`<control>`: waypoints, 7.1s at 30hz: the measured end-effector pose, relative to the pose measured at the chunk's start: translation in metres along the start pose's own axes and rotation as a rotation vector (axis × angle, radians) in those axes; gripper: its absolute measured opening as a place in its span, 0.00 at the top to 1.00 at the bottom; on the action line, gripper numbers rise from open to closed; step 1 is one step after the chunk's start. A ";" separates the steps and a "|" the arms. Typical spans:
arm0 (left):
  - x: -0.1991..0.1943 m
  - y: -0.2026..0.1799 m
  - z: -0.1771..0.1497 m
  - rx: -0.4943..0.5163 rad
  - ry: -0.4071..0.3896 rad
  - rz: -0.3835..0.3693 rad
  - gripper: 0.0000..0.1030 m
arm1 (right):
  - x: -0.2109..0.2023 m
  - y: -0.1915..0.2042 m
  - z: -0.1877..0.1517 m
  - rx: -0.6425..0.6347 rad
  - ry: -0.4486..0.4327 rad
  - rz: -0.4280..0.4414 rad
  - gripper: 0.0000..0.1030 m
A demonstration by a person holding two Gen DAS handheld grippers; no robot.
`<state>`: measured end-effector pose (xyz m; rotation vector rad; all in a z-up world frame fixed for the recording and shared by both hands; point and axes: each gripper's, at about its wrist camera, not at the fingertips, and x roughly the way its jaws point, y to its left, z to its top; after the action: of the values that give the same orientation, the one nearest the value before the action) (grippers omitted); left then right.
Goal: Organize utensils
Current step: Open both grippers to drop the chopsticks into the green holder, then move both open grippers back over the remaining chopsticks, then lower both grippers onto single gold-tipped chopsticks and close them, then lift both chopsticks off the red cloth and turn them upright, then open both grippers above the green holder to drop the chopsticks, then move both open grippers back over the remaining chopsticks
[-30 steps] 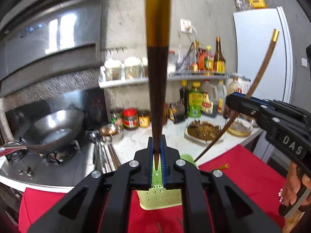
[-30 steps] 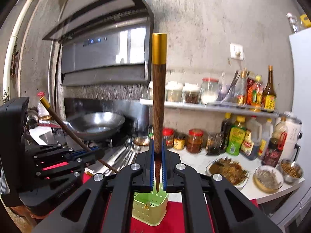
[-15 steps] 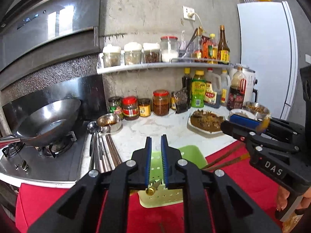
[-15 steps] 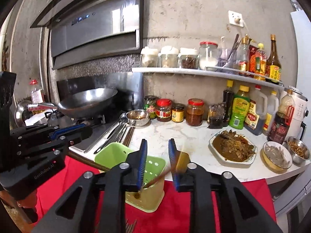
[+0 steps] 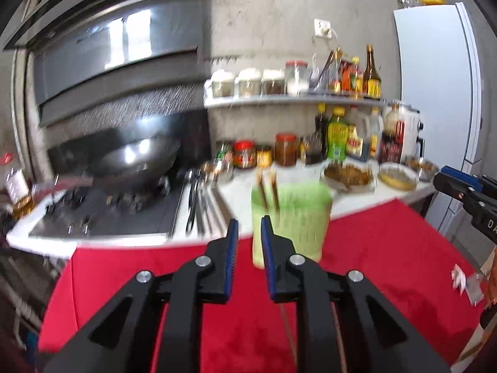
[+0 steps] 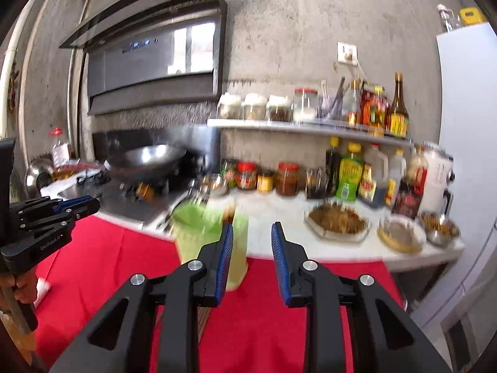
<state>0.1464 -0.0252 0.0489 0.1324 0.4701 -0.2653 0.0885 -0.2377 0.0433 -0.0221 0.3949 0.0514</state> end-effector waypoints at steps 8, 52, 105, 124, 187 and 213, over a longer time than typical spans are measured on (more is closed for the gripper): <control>-0.027 0.008 -0.089 -0.049 0.139 0.039 0.85 | -0.024 0.022 -0.084 0.025 0.119 0.037 0.73; -0.019 -0.011 -0.173 -0.081 0.304 0.021 0.66 | 0.025 0.069 -0.176 0.017 0.395 0.101 0.91; -0.023 -0.041 -0.176 0.012 0.320 -0.014 0.93 | -0.015 0.021 -0.190 0.073 0.322 0.029 0.93; -0.110 -0.008 -0.093 -0.006 -0.030 -0.021 0.93 | -0.095 0.009 -0.092 0.071 0.010 0.033 0.93; 0.001 -0.035 0.088 0.078 -0.111 -0.157 0.94 | 0.019 0.028 0.090 -0.054 -0.158 0.072 0.94; 0.107 -0.034 0.091 0.046 -0.006 -0.123 0.67 | 0.109 0.006 0.079 -0.027 0.001 0.035 0.75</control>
<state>0.2678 -0.0984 0.0778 0.1474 0.4671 -0.3971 0.2191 -0.2241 0.0744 -0.0415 0.3959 0.0915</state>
